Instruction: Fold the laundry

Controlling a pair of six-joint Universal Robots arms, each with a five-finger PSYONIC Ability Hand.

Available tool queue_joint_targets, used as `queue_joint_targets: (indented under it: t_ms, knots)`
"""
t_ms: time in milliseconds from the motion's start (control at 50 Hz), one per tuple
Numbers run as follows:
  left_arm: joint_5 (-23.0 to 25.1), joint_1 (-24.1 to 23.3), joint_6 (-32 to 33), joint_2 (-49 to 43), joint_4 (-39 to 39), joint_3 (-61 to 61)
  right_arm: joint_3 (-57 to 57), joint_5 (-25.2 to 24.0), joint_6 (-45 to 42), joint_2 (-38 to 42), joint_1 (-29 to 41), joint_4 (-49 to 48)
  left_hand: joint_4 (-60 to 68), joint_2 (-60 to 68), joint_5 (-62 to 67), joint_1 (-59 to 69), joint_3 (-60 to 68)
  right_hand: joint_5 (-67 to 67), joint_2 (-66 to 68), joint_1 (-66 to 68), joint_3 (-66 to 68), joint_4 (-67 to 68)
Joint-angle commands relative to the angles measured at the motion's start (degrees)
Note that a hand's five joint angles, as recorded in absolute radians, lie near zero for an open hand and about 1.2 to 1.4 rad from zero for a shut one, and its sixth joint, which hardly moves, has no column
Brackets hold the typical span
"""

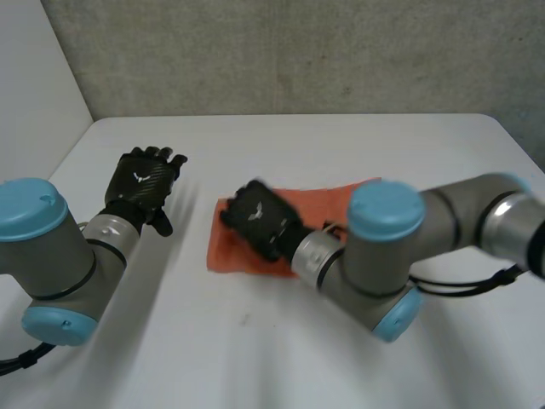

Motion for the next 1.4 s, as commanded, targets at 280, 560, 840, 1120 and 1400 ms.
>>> queue_joint_targets:
  t_ms: [280, 560, 840, 1120, 1400]
  knots:
    - [0.2, -2.3, -0.1, 0.0, 0.1, -0.3, 14.1, 13.8, 11.3, -10.3, -15.2, 9.4, -1.7, -1.7, -2.7, -1.4, -2.3, -33.7, -31.9, -22.9, -33.7, -34.2]
    - [0.2, -3.8, -0.1, 0.1, 0.0, -0.6, 18.5, 14.2, 11.3, -10.6, -24.2, 5.5, -1.7, -1.7, -2.7, -1.4, -2.3, 36.3, 38.1, 47.1, 36.3, 35.8]
    - [0.1, -3.8, -0.1, 1.1, 0.0, -1.3, -0.6, 14.1, -3.5, -4.3, -2.9, 3.4, -1.7, -1.7, -2.7, -1.4, -2.3, 36.3, 38.1, 47.1, 36.3, 35.8]
    - [0.1, -3.1, -0.1, 1.1, 0.0, -1.2, -2.6, 13.6, -17.2, 4.1, 7.0, 3.4, -1.7, -1.7, -2.7, -1.4, -2.3, -33.7, -31.9, -22.9, -33.7, -34.2]
    - [-0.3, -6.3, -7.2, 0.7, -0.5, 7.3, 4.6, 16.6, 15.8, -12.7, -3.4, 3.5, -1.7, -1.7, -2.7, -1.3, -2.3, -33.7, -31.9, -22.9, -33.7, -34.2]
